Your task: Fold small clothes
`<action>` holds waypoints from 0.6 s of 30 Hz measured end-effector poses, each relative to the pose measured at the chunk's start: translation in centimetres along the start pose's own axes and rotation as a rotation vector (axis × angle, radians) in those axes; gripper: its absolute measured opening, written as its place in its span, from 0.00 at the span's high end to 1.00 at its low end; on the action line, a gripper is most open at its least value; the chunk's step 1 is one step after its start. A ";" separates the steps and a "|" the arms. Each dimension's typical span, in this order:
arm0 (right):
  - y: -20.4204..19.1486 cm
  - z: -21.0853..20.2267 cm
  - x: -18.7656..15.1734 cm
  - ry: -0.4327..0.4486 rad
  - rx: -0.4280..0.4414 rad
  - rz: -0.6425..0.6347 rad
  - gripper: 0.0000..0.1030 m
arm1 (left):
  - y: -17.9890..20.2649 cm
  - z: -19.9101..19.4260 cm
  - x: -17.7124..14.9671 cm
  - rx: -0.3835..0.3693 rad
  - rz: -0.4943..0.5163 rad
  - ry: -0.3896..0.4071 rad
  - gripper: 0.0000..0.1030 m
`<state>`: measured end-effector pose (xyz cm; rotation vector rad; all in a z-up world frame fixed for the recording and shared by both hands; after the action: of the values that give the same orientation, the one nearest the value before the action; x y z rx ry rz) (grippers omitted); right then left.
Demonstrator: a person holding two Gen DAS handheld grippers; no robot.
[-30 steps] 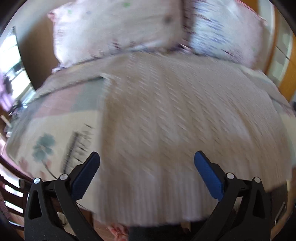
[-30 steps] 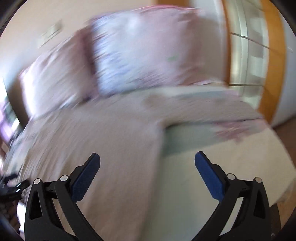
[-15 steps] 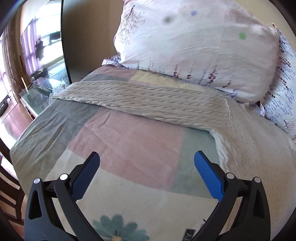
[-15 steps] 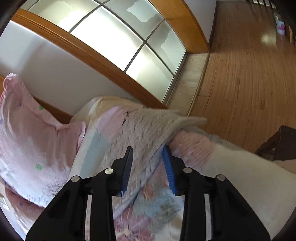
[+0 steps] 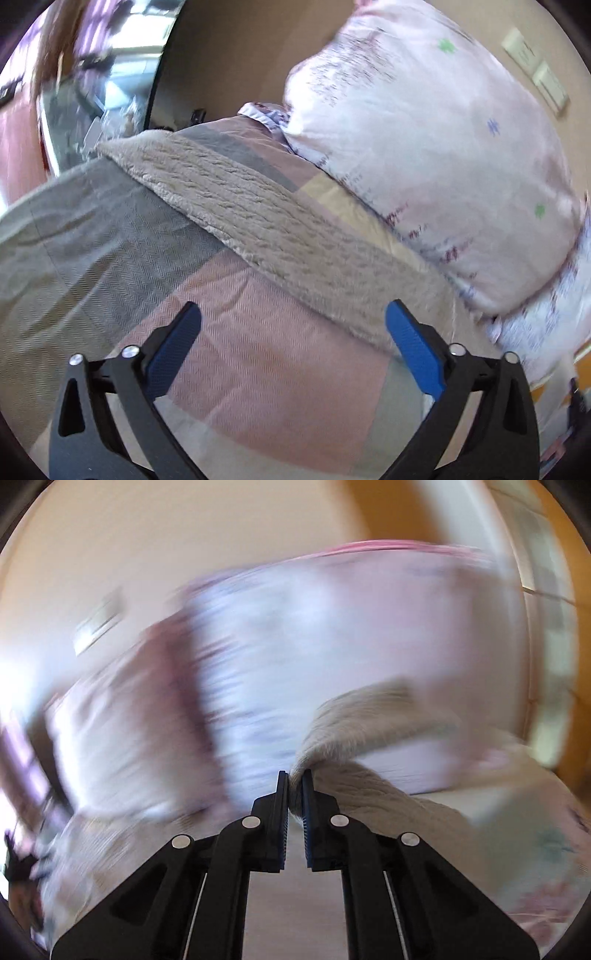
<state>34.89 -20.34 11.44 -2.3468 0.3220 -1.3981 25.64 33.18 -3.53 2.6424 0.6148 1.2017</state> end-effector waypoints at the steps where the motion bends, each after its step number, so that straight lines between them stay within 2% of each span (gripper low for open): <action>1: -4.1 2.1 -3.3 -0.101 0.060 -0.070 0.90 | -0.3 0.3 0.1 0.005 -0.024 -0.002 0.16; 2: -6.7 3.6 -6.1 -0.193 0.100 -0.117 0.79 | -0.9 0.7 0.3 0.013 -0.053 -0.004 0.18; 3: -9.9 5.3 -10.8 -0.345 0.148 -0.183 0.70 | -1.4 1.0 0.5 0.014 -0.088 0.001 0.22; 4: -11.3 5.7 -13.5 -0.417 0.175 -0.219 0.69 | -2.0 1.1 0.7 0.011 -0.114 0.008 0.23; 5: -12.3 5.5 -15.6 -0.446 0.198 -0.255 0.66 | -2.8 1.3 1.0 0.005 -0.154 0.015 0.24; 7: -11.8 4.6 -15.4 -0.392 0.186 -0.276 0.46 | -4.0 1.4 1.5 -0.011 -0.200 0.031 0.31; 8: -10.9 3.9 -14.4 -0.352 0.170 -0.268 0.27 | -4.8 1.6 1.9 -0.011 -0.223 0.036 0.33; 9: -9.0 2.5 -12.7 -0.282 0.139 -0.238 0.16 | -5.5 1.8 2.3 -0.014 -0.247 0.041 0.36; 10: -7.4 1.7 -11.0 -0.231 0.109 -0.204 0.15 | -6.2 2.1 2.7 -0.016 -0.270 0.045 0.42; 13: -2.0 -0.2 -7.8 -0.186 0.019 -0.116 0.15 | -8.4 2.9 4.0 -0.026 -0.349 0.052 0.55; 15: 2.1 -1.3 -6.6 -0.169 -0.051 -0.053 0.15 | -9.5 3.3 4.7 -0.036 -0.382 0.058 0.60; 18: 7.0 -2.8 -6.3 -0.159 -0.118 0.031 0.15 | -11.4 4.2 5.6 -0.013 -0.417 0.044 0.78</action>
<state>29.40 -24.74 4.59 -2.5190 0.4030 -1.1995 28.74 45.92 -6.17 2.3176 1.0933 1.1295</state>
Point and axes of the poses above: each gripper's, at about its wrist camera, not at the fingertips, and z roughly the way its jaws point, y to its right, x to its top, the point moved 10 cm from there along z, roughly the way its jaws point, and after that the axes turned 14 degrees about z, right-handed, at the moved point
